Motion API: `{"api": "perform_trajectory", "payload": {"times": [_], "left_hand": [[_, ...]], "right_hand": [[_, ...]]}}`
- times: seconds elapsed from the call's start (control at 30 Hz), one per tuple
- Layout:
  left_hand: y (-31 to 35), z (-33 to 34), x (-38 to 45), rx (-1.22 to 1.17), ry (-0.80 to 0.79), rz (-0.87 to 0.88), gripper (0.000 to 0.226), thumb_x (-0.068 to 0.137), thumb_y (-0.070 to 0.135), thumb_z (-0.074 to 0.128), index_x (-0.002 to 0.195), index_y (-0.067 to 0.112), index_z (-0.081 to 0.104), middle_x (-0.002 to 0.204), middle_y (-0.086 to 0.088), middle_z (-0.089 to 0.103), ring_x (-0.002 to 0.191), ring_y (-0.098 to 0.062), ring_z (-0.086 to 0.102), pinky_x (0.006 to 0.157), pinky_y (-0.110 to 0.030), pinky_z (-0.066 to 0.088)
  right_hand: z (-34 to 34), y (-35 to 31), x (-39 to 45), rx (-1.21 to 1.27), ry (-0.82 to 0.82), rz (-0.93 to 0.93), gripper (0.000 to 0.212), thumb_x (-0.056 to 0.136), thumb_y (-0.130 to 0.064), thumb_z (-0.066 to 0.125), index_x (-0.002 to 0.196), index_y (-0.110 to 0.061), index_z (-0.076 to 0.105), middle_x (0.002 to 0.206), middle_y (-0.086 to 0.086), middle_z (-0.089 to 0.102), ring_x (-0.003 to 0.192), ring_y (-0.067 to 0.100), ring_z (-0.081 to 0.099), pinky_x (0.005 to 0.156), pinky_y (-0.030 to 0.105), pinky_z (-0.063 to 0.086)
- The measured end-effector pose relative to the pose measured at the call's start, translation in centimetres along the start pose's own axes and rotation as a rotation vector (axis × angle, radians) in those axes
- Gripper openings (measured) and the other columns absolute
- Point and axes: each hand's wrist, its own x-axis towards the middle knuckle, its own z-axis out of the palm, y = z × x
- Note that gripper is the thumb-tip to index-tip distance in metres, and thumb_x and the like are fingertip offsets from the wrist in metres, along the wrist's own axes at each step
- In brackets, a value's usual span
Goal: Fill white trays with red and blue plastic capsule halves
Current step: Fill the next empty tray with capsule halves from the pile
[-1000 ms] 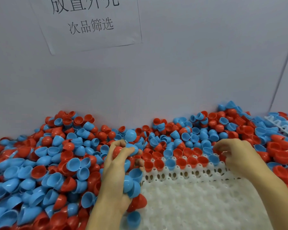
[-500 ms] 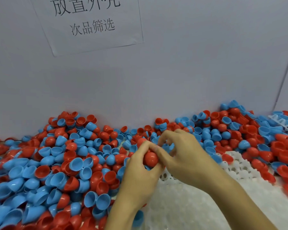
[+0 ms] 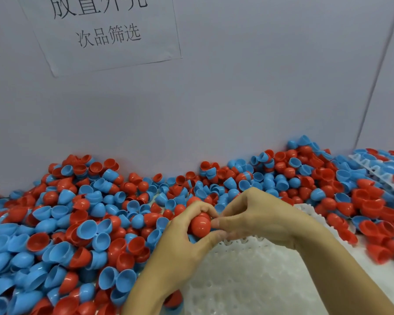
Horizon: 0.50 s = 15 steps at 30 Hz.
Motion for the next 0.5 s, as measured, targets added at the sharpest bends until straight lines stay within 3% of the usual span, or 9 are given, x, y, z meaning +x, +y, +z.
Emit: {"api": "perform_trajectory", "payload": {"times": [0.07, 0.1, 0.2, 0.27, 0.33, 0.4, 0.5], "left_hand": [[0.0, 0.2, 0.0, 0.007, -0.012, -0.02, 0.024, 0.077, 0.049, 0.072, 0.097, 0.041, 0.064, 0.092, 0.02, 0.063, 0.074, -0.001, 0.064, 0.066, -0.017, 0.052], [0.0, 0.3, 0.0, -0.008, 0.01, -0.029, 0.025, 0.077, 0.051, 0.071, 0.099, 0.043, 0.064, 0.089, 0.019, 0.063, 0.071, -0.001, 0.064, 0.065, -0.018, 0.052], [-0.2, -0.1, 0.0, -0.103, 0.149, -0.04, 0.024, 0.076, 0.05, 0.07, 0.098, 0.04, 0.068, 0.088, 0.006, 0.067, 0.063, -0.009, 0.064, 0.062, -0.023, 0.055], [-0.4, -0.6, 0.1, -0.192, 0.269, -0.06, 0.024, 0.074, 0.05, 0.069, 0.094, 0.036, 0.069, 0.087, -0.006, 0.07, 0.062, -0.016, 0.064, 0.061, -0.027, 0.056], [-0.4, -1.1, 0.2, -0.277, 0.375, -0.08, 0.021, 0.077, 0.046, 0.068, 0.091, 0.031, 0.069, 0.083, -0.013, 0.07, 0.059, -0.021, 0.062, 0.06, -0.027, 0.056], [-0.4, -1.3, 0.3, -0.362, 0.452, -0.11, 0.018, 0.082, 0.041, 0.067, 0.09, 0.026, 0.069, 0.082, -0.015, 0.071, 0.058, -0.022, 0.059, 0.057, -0.027, 0.056], [-0.5, -1.6, 0.4, -0.47, 0.532, -0.176, 0.019, 0.081, 0.042, 0.067, 0.089, 0.024, 0.069, 0.081, -0.011, 0.072, 0.058, -0.019, 0.061, 0.055, -0.027, 0.055]], "right_hand": [[-0.6, 0.3, -0.2, 0.064, 0.005, 0.047, 0.009, 0.084, -0.02, 0.078, 0.079, -0.013, 0.081, 0.075, -0.004, 0.075, 0.067, 0.002, 0.07, 0.062, 0.012, 0.052], [-0.9, 0.5, -0.2, 0.081, 0.048, 0.072, 0.007, 0.084, -0.017, 0.077, 0.081, -0.013, 0.081, 0.079, -0.005, 0.077, 0.071, 0.003, 0.072, 0.064, 0.014, 0.055], [-3.1, 1.8, -0.2, -0.051, 0.299, 0.055, 0.006, 0.087, -0.03, 0.074, 0.087, -0.029, 0.079, 0.089, -0.018, 0.075, 0.081, -0.002, 0.071, 0.078, 0.022, 0.055], [-5.1, 3.1, -0.6, -0.18, 0.513, 0.027, 0.009, 0.09, -0.035, 0.071, 0.098, -0.033, 0.074, 0.097, -0.021, 0.072, 0.08, -0.003, 0.067, 0.078, 0.02, 0.05], [-7.3, 4.9, -1.1, -0.313, 0.734, 0.052, 0.02, 0.093, -0.026, 0.068, 0.111, -0.02, 0.072, 0.11, -0.007, 0.07, 0.085, 0.002, 0.06, 0.081, 0.023, 0.047], [-9.0, 6.8, -1.7, -0.433, 0.853, 0.135, 0.02, 0.093, -0.015, 0.067, 0.112, -0.012, 0.072, 0.119, 0.006, 0.069, 0.095, 0.016, 0.06, 0.088, 0.033, 0.047], [-9.7, 9.2, -1.7, -0.563, 0.785, 0.319, 0.02, 0.091, -0.007, 0.068, 0.11, -0.014, 0.073, 0.127, 0.014, 0.065, 0.111, 0.03, 0.061, 0.091, 0.041, 0.052]]}}
